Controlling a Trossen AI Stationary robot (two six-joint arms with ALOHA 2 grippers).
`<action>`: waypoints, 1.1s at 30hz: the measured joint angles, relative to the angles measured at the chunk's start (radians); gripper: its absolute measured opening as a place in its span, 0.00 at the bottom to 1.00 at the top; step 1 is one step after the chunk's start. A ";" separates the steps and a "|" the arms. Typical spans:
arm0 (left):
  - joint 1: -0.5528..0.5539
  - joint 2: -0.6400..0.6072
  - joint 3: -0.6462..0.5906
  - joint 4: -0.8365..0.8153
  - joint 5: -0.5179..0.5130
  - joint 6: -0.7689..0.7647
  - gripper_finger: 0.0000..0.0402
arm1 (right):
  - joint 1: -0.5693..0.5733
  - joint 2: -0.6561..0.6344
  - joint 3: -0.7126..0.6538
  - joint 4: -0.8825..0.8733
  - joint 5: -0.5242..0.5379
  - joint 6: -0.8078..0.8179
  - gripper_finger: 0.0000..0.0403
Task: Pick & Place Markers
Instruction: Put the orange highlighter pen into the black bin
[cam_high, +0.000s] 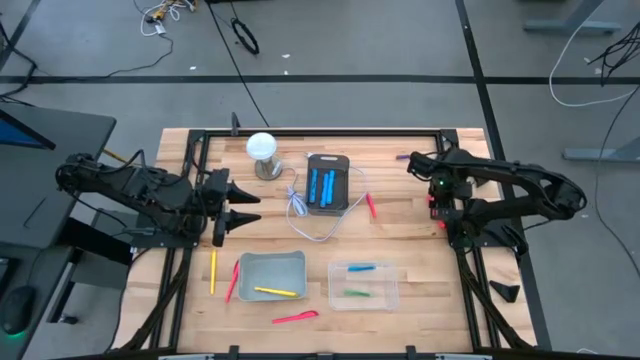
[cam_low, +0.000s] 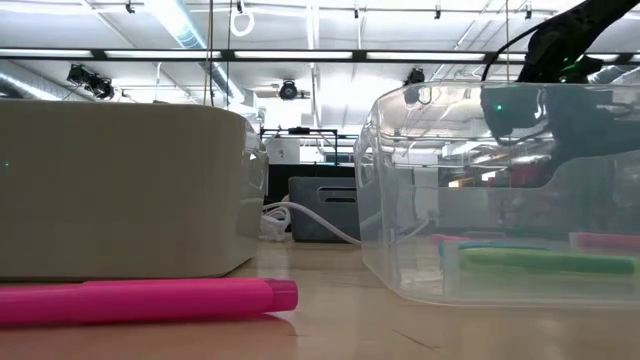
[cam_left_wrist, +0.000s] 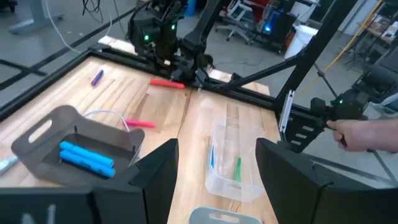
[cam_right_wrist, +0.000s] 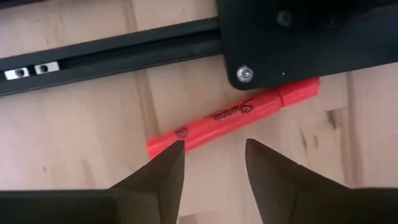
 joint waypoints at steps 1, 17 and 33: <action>0.000 0.000 0.000 -0.011 0.001 -0.010 0.55 | -0.004 0.006 0.000 0.007 0.001 0.000 0.43; 0.000 -0.026 -0.001 -0.086 0.019 -0.012 0.55 | 0.008 0.153 0.002 0.103 -0.006 -0.004 0.43; 0.000 -0.034 -0.001 -0.122 0.053 -0.030 0.55 | 0.045 0.192 -0.001 0.210 -0.015 0.000 0.43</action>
